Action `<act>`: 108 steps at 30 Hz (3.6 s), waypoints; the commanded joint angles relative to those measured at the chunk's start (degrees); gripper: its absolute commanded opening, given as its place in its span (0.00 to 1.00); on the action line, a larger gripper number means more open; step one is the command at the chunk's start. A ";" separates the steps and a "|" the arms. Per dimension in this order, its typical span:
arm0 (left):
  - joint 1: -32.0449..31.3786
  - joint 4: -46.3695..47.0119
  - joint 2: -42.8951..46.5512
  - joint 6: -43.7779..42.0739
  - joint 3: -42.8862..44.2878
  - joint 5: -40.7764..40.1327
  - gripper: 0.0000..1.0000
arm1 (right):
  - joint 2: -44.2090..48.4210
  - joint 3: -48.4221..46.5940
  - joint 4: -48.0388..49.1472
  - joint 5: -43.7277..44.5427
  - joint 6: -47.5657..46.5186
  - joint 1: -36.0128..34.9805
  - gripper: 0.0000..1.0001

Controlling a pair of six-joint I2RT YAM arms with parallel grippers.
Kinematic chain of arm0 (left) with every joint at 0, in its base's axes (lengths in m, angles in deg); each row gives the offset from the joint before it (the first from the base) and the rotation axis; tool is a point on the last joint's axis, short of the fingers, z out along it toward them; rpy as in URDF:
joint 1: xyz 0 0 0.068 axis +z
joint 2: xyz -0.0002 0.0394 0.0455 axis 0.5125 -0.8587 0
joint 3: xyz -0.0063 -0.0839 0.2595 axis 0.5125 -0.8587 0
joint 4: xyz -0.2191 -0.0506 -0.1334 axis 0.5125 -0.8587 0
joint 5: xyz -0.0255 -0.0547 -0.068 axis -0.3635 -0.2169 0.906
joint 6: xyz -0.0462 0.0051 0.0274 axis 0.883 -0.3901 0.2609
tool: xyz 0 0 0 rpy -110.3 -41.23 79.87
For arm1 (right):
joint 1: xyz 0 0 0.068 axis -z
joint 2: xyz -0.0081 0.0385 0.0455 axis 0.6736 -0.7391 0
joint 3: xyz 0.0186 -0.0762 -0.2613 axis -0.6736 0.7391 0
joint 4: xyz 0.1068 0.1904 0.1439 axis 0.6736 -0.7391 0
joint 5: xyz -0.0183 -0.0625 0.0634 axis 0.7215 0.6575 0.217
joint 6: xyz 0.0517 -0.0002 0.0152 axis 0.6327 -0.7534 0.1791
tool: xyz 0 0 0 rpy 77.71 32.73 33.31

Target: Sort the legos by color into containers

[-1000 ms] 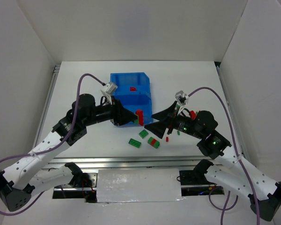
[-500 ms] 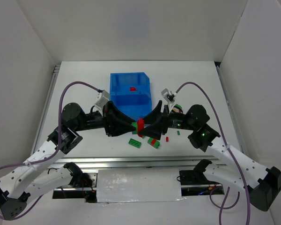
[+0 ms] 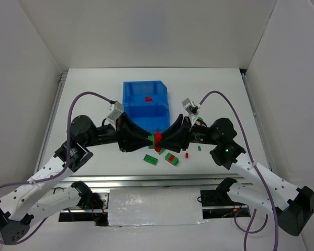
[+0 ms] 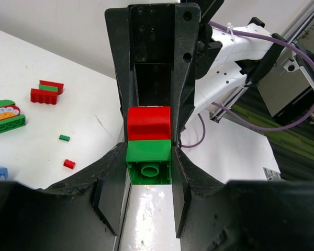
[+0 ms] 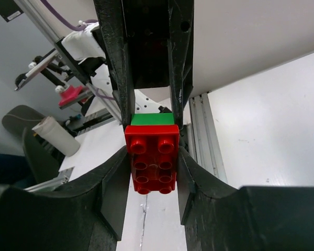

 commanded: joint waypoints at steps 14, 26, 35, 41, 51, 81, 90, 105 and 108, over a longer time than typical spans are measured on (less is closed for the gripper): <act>-0.17 -1.32 -0.96 -6.28 1.10 -33.74 0.00 | 4.11 -1.03 -14.08 5.36 -7.00 18.53 0.00; 0.26 -3.71 -22.58 -2.32 5.93 -60.23 0.00 | 12.82 -9.21 -38.54 37.20 -9.55 18.63 0.00; 2.28 -3.18 -33.04 1.28 7.60 -58.91 0.12 | 14.93 -11.50 -43.73 41.34 -11.22 18.72 0.00; 4.57 -8.45 -34.37 4.18 10.24 -59.00 0.82 | 13.87 -12.38 -44.79 39.50 -11.75 18.63 0.00; 11.14 -29.43 -23.91 5.06 19.63 -61.20 1.00 | -6.84 -19.74 -36.18 33.53 -11.40 21.96 0.00; 34.37 -59.26 -39.72 0.85 32.92 -55.66 1.00 | -53.71 -54.36 -27.89 27.00 5.31 24.53 0.00; 34.45 -59.00 -41.31 1.02 34.33 -54.34 1.00 | -65.83 -68.00 -36.08 37.29 -0.41 16.88 0.00; 34.28 -62.24 -39.91 5.41 32.49 -55.13 0.99 | -72.27 -82.52 -59.21 47.49 -5.51 10.81 0.00; 34.28 -62.24 -39.20 5.33 32.39 -54.86 0.99 | -69.71 -79.09 -57.45 47.76 -5.86 10.81 0.00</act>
